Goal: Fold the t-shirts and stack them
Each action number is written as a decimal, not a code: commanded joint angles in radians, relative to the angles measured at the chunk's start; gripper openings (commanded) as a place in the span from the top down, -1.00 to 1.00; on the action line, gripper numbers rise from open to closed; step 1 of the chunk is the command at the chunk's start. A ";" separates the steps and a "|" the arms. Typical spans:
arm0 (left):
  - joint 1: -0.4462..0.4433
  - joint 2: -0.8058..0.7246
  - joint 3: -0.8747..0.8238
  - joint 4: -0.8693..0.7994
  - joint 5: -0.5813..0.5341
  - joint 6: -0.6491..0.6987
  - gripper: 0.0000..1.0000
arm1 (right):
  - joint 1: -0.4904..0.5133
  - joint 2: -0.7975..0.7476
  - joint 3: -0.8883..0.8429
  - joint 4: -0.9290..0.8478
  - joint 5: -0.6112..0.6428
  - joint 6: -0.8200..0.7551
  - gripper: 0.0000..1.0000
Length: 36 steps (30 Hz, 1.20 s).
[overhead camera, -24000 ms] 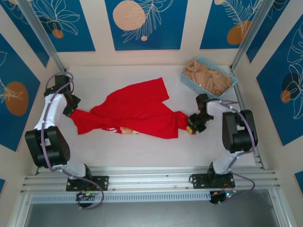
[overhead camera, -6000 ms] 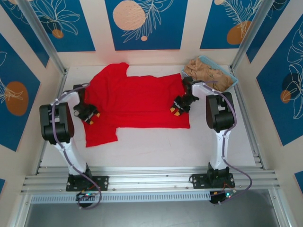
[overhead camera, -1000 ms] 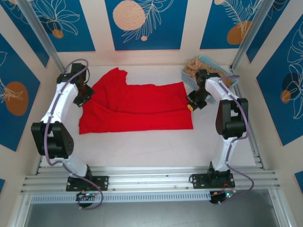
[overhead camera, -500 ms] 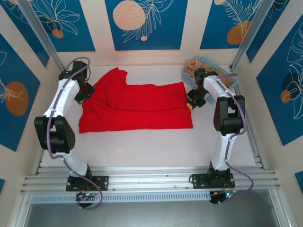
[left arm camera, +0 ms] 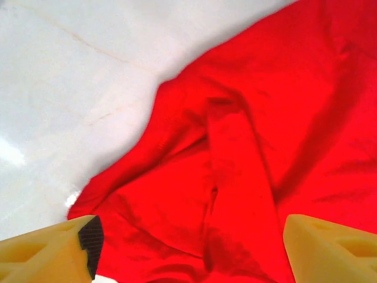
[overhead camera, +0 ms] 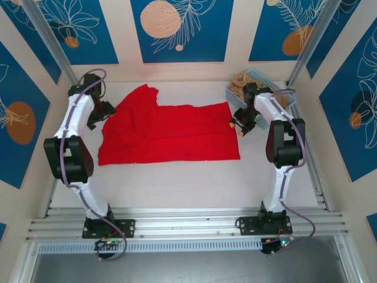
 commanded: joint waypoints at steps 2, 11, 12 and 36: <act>0.027 -0.143 -0.166 -0.070 -0.020 -0.026 -0.55 | -0.010 -0.171 -0.164 0.012 -0.066 0.006 0.05; 0.160 -0.344 -0.664 0.044 0.104 -0.074 -0.33 | -0.004 -0.417 -0.611 0.179 -0.199 -0.017 -0.06; 0.173 -0.346 -0.683 0.062 0.117 -0.066 -0.33 | -0.008 -0.423 -0.635 0.194 -0.216 -0.022 -0.06; 0.249 -0.165 -0.684 0.353 0.201 0.003 0.74 | -0.056 -0.267 -0.676 0.326 -0.216 0.015 0.42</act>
